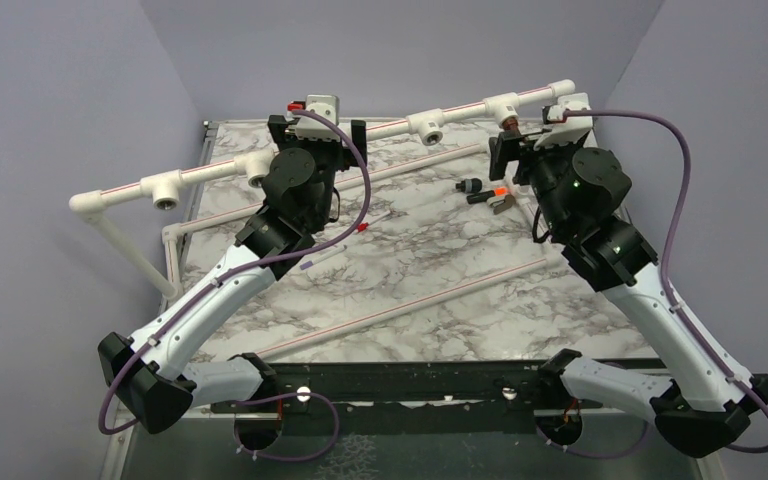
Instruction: Install the water faucets
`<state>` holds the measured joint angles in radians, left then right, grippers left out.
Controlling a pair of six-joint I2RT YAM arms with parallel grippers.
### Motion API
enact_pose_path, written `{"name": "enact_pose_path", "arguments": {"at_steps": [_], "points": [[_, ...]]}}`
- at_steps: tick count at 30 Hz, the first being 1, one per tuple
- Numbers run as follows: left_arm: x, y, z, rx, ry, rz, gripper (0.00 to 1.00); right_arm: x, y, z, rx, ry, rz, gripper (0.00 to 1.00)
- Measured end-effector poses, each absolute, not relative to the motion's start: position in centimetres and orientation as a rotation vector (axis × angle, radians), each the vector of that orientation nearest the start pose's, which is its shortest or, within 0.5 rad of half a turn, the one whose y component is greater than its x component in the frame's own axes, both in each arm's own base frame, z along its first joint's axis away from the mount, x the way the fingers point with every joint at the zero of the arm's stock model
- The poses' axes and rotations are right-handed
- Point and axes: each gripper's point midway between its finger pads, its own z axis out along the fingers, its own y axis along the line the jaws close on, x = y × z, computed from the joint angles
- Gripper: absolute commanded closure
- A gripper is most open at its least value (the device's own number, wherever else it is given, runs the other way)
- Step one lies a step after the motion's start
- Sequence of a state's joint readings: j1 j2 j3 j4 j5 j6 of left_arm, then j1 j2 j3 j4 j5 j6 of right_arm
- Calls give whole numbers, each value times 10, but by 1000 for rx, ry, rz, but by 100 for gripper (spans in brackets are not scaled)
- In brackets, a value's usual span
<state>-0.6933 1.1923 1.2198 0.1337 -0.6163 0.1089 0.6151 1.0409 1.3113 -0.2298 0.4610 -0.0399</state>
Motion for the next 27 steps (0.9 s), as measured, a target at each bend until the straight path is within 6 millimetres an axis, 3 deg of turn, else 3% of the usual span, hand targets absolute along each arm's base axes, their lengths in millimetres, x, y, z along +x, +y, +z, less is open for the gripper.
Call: {"name": "enact_pose_path", "arguments": {"at_steps": [5, 9, 17, 22, 27], "points": [[363, -165, 419, 62, 1438, -46, 1, 315, 120, 422, -313, 1514, -45, 10], [363, -165, 419, 62, 1438, -46, 1, 311, 113, 401, -447, 1499, -162, 10], [363, -165, 419, 62, 1438, -46, 1, 324, 111, 359, -622, 1432, -362, 14], [363, -165, 419, 62, 1438, -46, 1, 335, 109, 365, -614, 1378, -410, 19], [363, -165, 419, 62, 1438, -46, 1, 344, 92, 379, -546, 1342, -415, 29]]}}
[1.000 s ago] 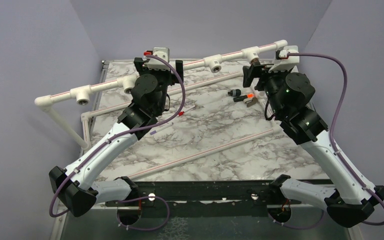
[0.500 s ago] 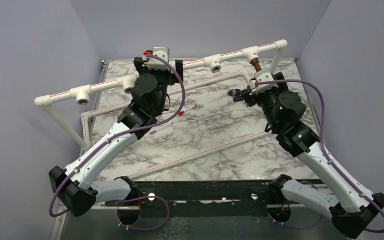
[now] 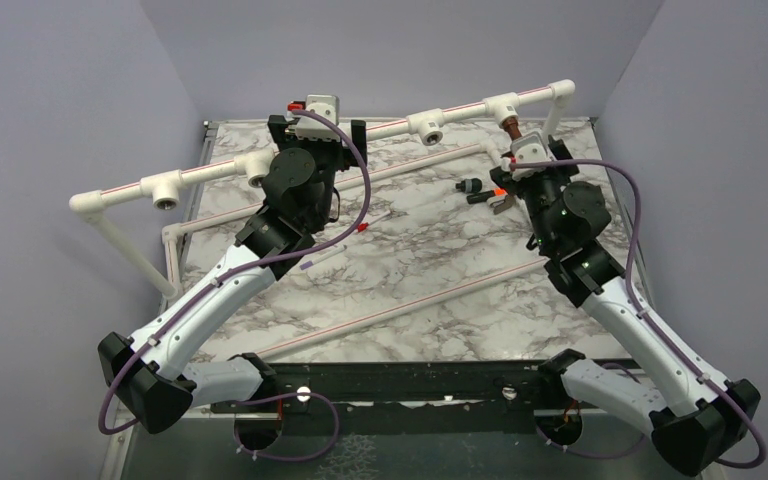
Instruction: Install the water faucets
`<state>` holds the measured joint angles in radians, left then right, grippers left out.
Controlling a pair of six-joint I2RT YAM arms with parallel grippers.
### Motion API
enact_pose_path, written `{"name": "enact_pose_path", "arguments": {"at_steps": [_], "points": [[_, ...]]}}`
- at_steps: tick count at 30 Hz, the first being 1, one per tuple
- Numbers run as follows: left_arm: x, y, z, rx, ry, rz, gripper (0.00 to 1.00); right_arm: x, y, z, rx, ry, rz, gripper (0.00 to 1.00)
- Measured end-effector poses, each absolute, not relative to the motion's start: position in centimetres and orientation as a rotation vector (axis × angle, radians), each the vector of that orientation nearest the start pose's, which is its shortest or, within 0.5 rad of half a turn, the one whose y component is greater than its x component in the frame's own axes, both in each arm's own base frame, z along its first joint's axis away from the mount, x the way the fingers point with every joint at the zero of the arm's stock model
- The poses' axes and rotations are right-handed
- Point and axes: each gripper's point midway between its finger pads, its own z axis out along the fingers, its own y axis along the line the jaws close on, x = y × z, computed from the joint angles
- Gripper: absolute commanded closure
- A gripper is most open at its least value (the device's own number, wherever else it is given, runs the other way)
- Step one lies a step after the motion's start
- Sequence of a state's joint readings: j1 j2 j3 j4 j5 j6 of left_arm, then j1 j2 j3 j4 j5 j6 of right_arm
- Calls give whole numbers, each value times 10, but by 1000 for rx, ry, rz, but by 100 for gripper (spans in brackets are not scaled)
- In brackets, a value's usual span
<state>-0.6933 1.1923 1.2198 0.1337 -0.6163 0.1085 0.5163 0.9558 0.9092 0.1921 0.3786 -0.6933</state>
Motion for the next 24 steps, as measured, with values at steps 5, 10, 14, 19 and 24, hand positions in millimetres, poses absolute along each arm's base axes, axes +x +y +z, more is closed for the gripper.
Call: {"name": "enact_pose_path", "arguments": {"at_steps": [5, 10, 14, 19, 24], "points": [[363, -165, 419, 62, 1438, -46, 1, 353, 78, 378, -495, 1350, -345, 40], [363, -165, 419, 61, 1439, -49, 1, 355, 86, 370, -497, 1352, -222, 69], [363, -165, 419, 61, 1439, -49, 1, 355, 95, 368, -495, 1348, -142, 98], [363, -165, 419, 59, 1439, -47, 1, 355, 99, 367, -458, 1343, -76, 99], [363, -165, 419, 59, 1439, -47, 1, 354, 105, 367, -368, 1347, 35, 99]]}}
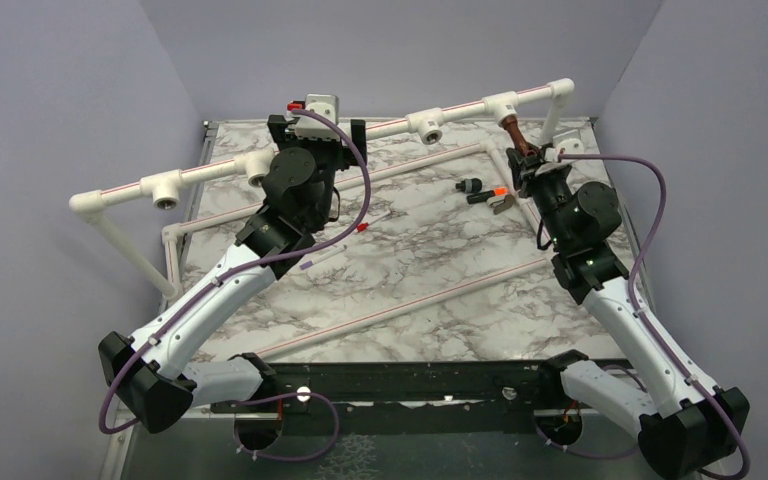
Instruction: Install the water faucets
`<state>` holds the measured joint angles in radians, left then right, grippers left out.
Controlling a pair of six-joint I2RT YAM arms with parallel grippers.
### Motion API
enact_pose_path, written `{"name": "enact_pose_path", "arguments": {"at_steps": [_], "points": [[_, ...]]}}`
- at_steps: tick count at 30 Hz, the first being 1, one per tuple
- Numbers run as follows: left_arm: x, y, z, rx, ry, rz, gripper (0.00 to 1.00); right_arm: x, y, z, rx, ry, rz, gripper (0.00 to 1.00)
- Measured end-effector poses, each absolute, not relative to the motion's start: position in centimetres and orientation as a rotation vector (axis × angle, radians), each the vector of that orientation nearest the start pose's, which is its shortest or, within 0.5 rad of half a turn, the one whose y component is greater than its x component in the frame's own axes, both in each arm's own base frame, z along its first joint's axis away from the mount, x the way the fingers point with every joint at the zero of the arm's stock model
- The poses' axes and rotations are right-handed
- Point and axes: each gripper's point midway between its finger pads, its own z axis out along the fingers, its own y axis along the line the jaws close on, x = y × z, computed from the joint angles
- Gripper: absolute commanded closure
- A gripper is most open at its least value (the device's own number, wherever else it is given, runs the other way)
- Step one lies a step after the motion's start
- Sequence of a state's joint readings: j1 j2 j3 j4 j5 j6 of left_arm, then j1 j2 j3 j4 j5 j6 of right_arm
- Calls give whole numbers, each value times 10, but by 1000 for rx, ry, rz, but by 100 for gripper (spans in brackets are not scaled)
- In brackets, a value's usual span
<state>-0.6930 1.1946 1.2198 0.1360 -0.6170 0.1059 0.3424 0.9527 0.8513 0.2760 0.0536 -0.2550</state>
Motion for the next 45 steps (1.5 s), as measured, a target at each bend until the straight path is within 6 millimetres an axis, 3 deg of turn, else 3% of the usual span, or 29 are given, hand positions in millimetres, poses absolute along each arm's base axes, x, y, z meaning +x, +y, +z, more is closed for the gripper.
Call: {"name": "enact_pose_path", "arguments": {"at_steps": [14, 26, 37, 45], "points": [[364, -164, 419, 56, 1438, -46, 1, 353, 118, 372, 240, 1383, 611, 99], [364, -164, 417, 59, 1442, -43, 1, 371, 126, 379, 774, 1266, 1070, 99], [366, -166, 415, 66, 1448, -39, 1, 380, 125, 386, 1039, 1215, 1239, 98], [365, -168, 414, 76, 1451, -39, 1, 376, 123, 385, 1094, 1225, 1249, 51]]}}
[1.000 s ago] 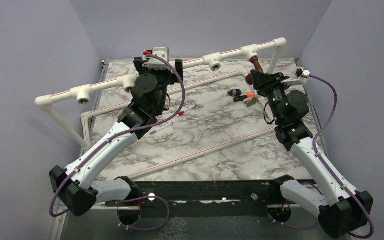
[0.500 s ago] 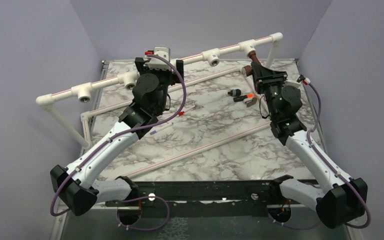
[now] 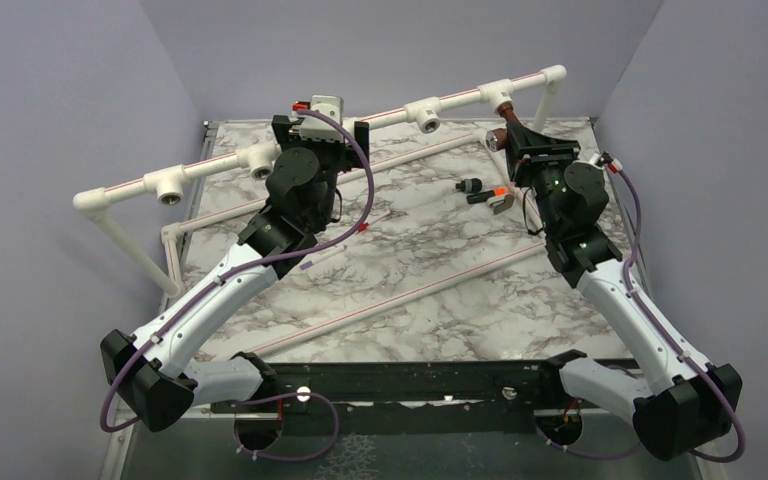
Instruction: Install the water faucets
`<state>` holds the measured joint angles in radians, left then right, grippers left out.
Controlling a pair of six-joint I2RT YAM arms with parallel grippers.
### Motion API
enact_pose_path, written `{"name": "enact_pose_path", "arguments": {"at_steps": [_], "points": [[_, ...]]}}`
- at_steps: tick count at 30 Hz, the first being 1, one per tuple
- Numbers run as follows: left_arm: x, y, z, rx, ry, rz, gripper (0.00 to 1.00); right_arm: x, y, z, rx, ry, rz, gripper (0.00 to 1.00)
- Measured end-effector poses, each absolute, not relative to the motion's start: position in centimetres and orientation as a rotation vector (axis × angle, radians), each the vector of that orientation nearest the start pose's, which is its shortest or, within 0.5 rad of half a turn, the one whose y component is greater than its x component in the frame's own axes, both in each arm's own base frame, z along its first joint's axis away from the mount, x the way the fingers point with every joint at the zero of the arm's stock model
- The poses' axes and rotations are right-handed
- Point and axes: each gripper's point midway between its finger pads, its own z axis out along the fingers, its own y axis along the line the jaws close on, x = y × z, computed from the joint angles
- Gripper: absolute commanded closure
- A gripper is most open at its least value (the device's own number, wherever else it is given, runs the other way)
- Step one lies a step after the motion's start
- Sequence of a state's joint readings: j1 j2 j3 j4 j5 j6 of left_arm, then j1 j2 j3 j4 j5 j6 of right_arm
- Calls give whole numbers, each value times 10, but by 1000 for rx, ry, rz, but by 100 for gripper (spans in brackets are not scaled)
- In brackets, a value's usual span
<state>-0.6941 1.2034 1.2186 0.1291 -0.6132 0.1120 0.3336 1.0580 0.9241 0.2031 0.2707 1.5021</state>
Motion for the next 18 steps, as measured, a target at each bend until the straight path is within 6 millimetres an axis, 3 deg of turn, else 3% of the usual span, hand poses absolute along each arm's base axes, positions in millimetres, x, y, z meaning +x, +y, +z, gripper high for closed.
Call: {"name": "enact_pose_path", "arguments": {"at_steps": [4, 7, 18], "points": [[365, -168, 413, 79, 1452, -38, 1, 370, 120, 393, 1094, 1201, 1264, 31], [365, -168, 413, 80, 1452, -39, 1, 363, 117, 401, 1078, 1184, 1264, 23], [365, -168, 413, 80, 1452, -38, 1, 338, 107, 397, 1013, 1248, 1162, 17]]}}
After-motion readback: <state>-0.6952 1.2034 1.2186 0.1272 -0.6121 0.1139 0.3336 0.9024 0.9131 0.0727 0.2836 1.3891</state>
